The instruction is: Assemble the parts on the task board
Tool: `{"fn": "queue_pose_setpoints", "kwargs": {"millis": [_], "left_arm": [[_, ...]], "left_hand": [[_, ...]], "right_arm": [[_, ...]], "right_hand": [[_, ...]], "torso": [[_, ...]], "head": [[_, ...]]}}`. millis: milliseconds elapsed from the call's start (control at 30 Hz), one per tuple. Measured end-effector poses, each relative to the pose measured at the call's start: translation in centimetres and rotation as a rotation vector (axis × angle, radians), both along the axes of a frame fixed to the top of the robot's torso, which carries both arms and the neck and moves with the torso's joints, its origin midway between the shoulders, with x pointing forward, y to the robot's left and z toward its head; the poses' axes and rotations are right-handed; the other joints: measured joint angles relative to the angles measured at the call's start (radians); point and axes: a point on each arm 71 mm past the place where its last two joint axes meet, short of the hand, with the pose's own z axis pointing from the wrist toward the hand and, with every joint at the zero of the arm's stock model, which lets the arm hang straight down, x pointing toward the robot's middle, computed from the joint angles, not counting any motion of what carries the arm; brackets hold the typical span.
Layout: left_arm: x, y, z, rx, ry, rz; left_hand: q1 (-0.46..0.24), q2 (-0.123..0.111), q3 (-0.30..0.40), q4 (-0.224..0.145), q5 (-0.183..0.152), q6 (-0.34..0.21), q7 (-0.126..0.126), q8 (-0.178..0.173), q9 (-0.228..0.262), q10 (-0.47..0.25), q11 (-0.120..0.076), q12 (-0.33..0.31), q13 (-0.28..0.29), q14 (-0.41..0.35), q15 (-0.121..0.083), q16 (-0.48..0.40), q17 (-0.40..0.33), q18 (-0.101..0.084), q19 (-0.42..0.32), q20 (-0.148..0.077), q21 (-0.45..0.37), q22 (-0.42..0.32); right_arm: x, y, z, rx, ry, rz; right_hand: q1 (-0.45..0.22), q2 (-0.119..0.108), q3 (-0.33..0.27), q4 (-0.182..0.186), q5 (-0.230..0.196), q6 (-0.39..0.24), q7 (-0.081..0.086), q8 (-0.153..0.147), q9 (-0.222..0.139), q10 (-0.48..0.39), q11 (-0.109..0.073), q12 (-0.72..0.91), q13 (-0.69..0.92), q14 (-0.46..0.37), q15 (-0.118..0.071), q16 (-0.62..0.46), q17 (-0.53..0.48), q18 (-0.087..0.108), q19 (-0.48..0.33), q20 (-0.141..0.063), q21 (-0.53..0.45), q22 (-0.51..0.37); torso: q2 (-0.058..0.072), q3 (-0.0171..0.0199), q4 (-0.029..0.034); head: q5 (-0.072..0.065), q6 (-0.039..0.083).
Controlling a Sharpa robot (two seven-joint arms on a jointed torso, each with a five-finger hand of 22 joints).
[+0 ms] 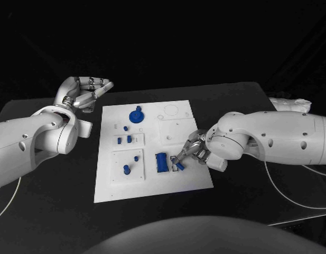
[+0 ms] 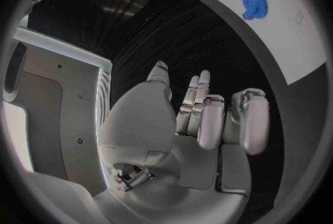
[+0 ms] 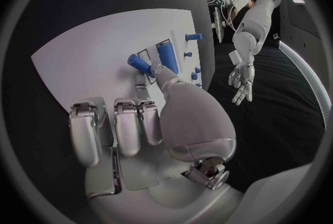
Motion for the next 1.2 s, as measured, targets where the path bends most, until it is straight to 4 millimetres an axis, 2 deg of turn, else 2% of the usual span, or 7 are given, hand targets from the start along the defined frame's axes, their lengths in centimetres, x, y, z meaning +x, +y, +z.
{"fn": "queue_pose_setpoints", "kwargs": {"millis": [33, 100, 300, 433, 800, 1000, 1200], "left_arm": [[0.0, 0.0, 0.0, 0.0, 0.0, 0.0], [0.0, 0.0, 0.0, 0.0, 0.0, 0.0], [-0.01, 0.0, 0.0, 0.0, 0.0, 0.0], [-0.01, -0.02, 0.0, 0.0, 0.001, -0.001], [-0.02, -0.02, 0.0, 0.0, 0.001, -0.001], [-0.02, -0.02, 0.0, 0.0, 0.001, -0.001], [-0.01, 0.0, -0.01, 0.0, 0.001, -0.001]], "left_hand": [[0.0, 0.0, 0.0, 0.0, 0.0, 0.0, 0.0, 0.0, 0.0, 0.0, 0.0, 0.0, 0.0, 0.0, 0.0, 0.0, 0.0, 0.0, 0.0, 0.0, 0.0, 0.0], [0.0, 0.0, 0.0, 0.0, 0.0, 0.0, 0.0, 0.0, 0.0, 0.0, 0.0, 0.0, 0.0, 0.0, 0.0, 0.0, 0.0, 0.0, 0.0, 0.0, 0.0, 0.0], [0.0, 0.0, 0.0, 0.0, 0.0, 0.0, 0.0, 0.0, 0.0, 0.0, 0.0, 0.0, 0.0, 0.0, 0.0, 0.0, 0.0, 0.0, 0.0, 0.0, 0.0, 0.0], [0.0, 0.0, 0.0, 0.0, 0.0, 0.0, 0.0, 0.0, 0.0, 0.0, 0.0, 0.0, 0.0, 0.0, 0.0, 0.0, 0.0, 0.0, 0.0, 0.0, 0.0, 0.0], [0.0, 0.0, 0.0, 0.0, 0.0, 0.0, 0.0, 0.0, 0.0, 0.0, 0.0, 0.0, 0.0, 0.0, 0.0, 0.0, 0.0, 0.0, 0.0, 0.0, 0.0, 0.0], [0.0, 0.0, 0.0, 0.0, 0.0, 0.0, 0.0, 0.0, 0.0, 0.0, 0.0, 0.0, 0.0, 0.0, 0.0, 0.0, 0.001, 0.0, 0.0, 0.0, 0.0, 0.0], [0.0, 0.0, 0.0, 0.0, 0.0, 0.0, 0.0, 0.0, 0.0, 0.0, 0.0, 0.0, 0.0, 0.0, 0.0, 0.0, 0.001, 0.0, 0.0, 0.0, 0.0, 0.0]], "right_arm": [[0.0, 0.01, 0.0, -0.001, 0.0, 0.0], [0.0, 0.01, 0.0, -0.002, 0.0, -0.001], [0.0, 0.05, 0.01, -0.005, 0.001, -0.005], [-0.01, 0.04, -0.02, -0.009, 0.001, -0.008], [0.02, 0.1, -0.06, -0.016, 0.0, -0.015], [0.05, 0.11, -0.08, -0.022, -0.002, -0.014], [0.05, 0.12, -0.06, -0.028, -0.004, -0.012]], "right_hand": [[-0.008, -0.003, -0.002, 0.003, -0.005, 0.0, 0.0, 0.0, -0.001, 0.0, 0.0, 0.0, 0.0, 0.0, 0.0, 0.0, 0.0, 0.0, 0.0, 0.0, 0.0, 0.0], [-0.015, 0.005, -0.003, 0.014, -0.012, 0.0, 0.0, 0.0, -0.002, 0.0, 0.0, 0.0, 0.0, 0.0, 0.0, 0.0, 0.0, 0.0, 0.0, 0.007, 0.0, 0.0], [-0.028, 0.009, -0.006, 0.025, -0.03, 0.01, -0.001, 0.0, -0.009, 0.0, 0.0, 0.0, 0.0, 0.0, 0.0, 0.0, 0.0, 0.0, 0.0, 0.007, 0.0, 0.0], [-0.035, 0.016, -0.005, 0.032, -0.041, 0.023, -0.012, 0.0, -0.008, 0.0, 0.0, 0.0, 0.0, 0.0, 0.0, 0.0, 0.001, 0.0, 0.0, 0.007, 0.0, 0.0], [-0.042, 0.023, -0.017, 0.053, -0.07, 0.032, -0.013, 0.004, -0.01, 0.0, 0.0, 0.0, 0.0, 0.0, 0.0, 0.0, 0.001, 0.0, 0.0, 0.007, 0.0, 0.0], [-0.066, 0.004, -0.034, 0.069, -0.081, 0.037, -0.012, 0.004, -0.015, 0.0, 0.0, 0.0, 0.0, 0.0, 0.0, 0.0, 0.001, 0.0, 0.0, 0.007, 0.0, 0.0], [-0.092, -0.018, -0.053, 0.086, -0.073, 0.039, -0.013, 0.004, -0.018, 0.0, 0.0, 0.0, 0.0, 0.0, 0.0, 0.0, 0.001, 0.0, 0.0, 0.007, 0.0, 0.001]], "torso": [[0.0, 0.0003, 0.0], [0.0, 0.0006, -0.0001], [0.0, 0.0005, -0.0003], [0.0, 0.0003, -0.0003], [0.0, -0.0001, 0.0005], [0.0, -0.0001, 0.0005], [0.0, 0.0001, 0.0005]], "head": [[0.0, 0.0], [0.0, 0.0], [0.0, 0.0], [0.0, 0.0], [-0.001, 0.0], [0.001, 0.0], [0.001, 0.0]]}}
